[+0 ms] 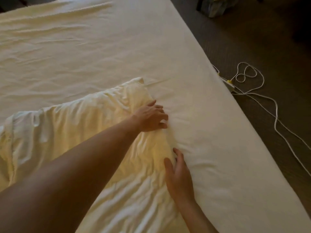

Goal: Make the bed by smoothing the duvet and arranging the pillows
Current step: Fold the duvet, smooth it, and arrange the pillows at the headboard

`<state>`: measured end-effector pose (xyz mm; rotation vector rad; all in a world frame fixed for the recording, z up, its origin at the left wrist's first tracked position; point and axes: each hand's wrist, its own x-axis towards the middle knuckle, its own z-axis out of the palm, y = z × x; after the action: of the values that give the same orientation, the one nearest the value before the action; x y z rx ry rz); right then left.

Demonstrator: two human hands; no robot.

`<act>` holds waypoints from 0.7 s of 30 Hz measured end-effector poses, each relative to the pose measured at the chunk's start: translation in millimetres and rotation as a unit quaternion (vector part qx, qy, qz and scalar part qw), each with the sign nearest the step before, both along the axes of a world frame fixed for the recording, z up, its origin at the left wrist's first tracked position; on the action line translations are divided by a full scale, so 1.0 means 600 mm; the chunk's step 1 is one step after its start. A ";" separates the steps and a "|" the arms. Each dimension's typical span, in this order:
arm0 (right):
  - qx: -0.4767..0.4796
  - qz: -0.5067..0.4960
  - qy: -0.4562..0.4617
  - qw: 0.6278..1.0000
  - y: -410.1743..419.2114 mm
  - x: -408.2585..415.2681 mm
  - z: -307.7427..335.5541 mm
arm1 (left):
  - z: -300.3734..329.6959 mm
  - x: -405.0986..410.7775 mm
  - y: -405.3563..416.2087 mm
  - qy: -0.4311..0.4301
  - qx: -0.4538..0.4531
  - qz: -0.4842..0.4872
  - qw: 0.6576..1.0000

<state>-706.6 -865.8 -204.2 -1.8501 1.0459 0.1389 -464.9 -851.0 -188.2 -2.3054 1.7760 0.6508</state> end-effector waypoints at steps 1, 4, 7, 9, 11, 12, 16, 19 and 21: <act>-0.006 -0.004 0.004 1.000 0.000 -0.001 0.000 | -0.006 0.001 0.005 0.001 -0.001 -0.001 1.000; -0.010 -0.004 0.019 1.000 0.000 -0.002 0.004 | -0.014 0.003 0.015 -0.029 -0.021 -0.013 0.999; 0.004 0.002 0.029 1.000 0.000 0.001 0.012 | -0.010 -0.002 0.017 -0.062 -0.046 -0.014 0.997; 0.014 -0.004 0.017 1.000 -0.001 0.002 0.026 | 0.001 -0.004 0.019 -0.073 -0.048 -0.005 0.996; 0.021 -0.007 -0.005 1.000 0.002 0.003 0.045 | 0.018 -0.004 0.024 -0.073 -0.062 0.007 0.995; 0.025 -0.009 -0.016 1.000 0.006 0.003 0.057 | 0.029 -0.003 0.029 -0.071 -0.072 0.012 0.995; 0.038 -0.021 -0.054 0.998 0.035 0.005 0.118 | 0.086 0.004 0.067 -0.063 -0.133 0.031 0.989; 0.032 -0.010 -0.083 0.996 0.076 0.019 0.175 | 0.147 0.012 0.128 -0.057 -0.191 0.062 0.978; 0.036 0.008 -0.106 0.994 0.114 0.033 0.216 | 0.193 0.019 0.185 -0.057 -0.230 0.093 0.967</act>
<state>-686.8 -797.6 -74.5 -1.7661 0.8679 -0.0094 -453.6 -740.2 -72.1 -2.7650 1.8242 0.1255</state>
